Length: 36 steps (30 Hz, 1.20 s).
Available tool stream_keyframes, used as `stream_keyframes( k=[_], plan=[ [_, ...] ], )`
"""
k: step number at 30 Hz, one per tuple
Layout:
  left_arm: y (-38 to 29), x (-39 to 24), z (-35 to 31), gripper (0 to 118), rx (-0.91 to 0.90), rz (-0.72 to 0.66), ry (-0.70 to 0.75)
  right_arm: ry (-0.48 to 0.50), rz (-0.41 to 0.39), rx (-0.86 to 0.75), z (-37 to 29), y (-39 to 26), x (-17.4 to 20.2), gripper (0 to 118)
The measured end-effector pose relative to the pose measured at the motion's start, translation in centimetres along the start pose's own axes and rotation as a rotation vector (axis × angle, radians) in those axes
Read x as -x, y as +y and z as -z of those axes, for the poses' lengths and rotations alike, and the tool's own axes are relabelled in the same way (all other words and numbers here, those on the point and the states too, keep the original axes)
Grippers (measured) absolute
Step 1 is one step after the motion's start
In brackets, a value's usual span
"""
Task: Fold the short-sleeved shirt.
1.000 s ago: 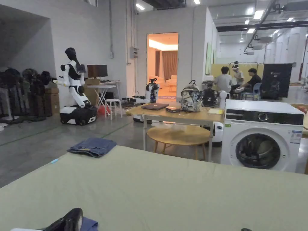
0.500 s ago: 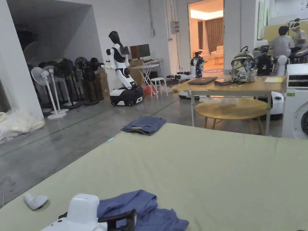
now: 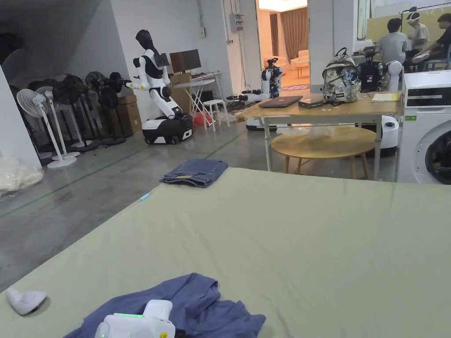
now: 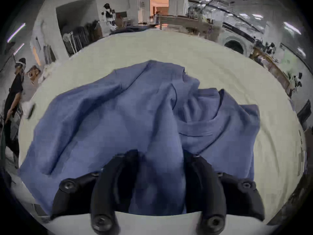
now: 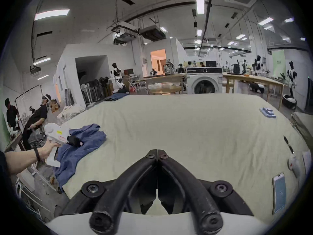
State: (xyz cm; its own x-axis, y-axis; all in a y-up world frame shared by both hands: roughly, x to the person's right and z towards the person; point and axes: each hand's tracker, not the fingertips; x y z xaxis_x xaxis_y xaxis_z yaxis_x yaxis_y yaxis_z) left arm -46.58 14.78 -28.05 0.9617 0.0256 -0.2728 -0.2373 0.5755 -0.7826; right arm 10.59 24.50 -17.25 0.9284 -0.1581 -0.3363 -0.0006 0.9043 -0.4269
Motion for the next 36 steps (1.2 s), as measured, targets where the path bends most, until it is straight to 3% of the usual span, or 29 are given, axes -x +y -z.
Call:
stream_keyframes(
  k=[1, 2, 5, 7, 9, 16, 20, 22, 23, 26, 29, 34, 36],
  plan=[
    [0.0, -0.1, -0.7, 26, 0.008, 0.032, -0.010, -0.007, 0.010, 0.000, -0.1, -0.2, -0.3, 0],
    [0.1, -0.1, -0.9, 0, 0.001, 0.053, 0.007, -0.010, 0.021, 0.002, -0.1, -0.3, -0.6, 0],
    [0.9, 0.7, -2.1, 0, -0.032, -0.059, -0.036, -0.007, 0.042, 0.013, -0.7, -0.7, -1.3, 0],
    [2.7, 1.4, -6.0, 0, -0.174, -0.163, -0.147, -0.003, 0.055, 0.001, -1.2, -0.8, -1.9, 0],
    [5.4, 1.5, -10.1, 0, -0.260, -0.183, -0.137, -0.008, 0.079, -0.006, -1.6, -0.9, -2.5, 0],
    [16.1, -4.7, -22.0, 0, -0.514, 0.110, -0.099, -0.042, 0.139, -0.063, -4.0, -0.8, -4.1, 0],
    [17.1, -13.0, -22.1, 0, -0.501, 0.181, -0.191, -0.067, 0.170, -0.102, -5.8, -0.8, -4.8, 0],
    [15.6, -19.0, -19.8, 0, -0.491, 0.181, -0.304, -0.074, 0.205, -0.121, -6.6, -0.8, -5.5, 0],
    [13.9, -22.4, -18.1, 0, -0.355, 0.265, -0.425, -0.080, 0.215, -0.127, -7.0, -0.8, -5.7, 0],
    [7.0, -32.3, -13.9, 0, -0.314, 0.387, -0.565, -0.134, 0.202, -0.152, -8.8, -0.3, -6.3, 0],
    [-1.0, -40.6, -11.0, 0, -0.145, 0.361, -0.807, -0.205, 0.190, -0.172, -11.3, -0.3, -7.4, 0],
    [-15.8, -51.1, -10.6, 0, 0.057, 0.488, -0.981, -0.273, 0.231, -0.180, -14.3, -1.3, -9.7, 0],
    [-19.4, -53.0, -11.0, 0, 0.134, 0.451, -1.064, -0.312, 0.205, -0.168, -15.0, -1.8, -10.0, 0]
  ],
)
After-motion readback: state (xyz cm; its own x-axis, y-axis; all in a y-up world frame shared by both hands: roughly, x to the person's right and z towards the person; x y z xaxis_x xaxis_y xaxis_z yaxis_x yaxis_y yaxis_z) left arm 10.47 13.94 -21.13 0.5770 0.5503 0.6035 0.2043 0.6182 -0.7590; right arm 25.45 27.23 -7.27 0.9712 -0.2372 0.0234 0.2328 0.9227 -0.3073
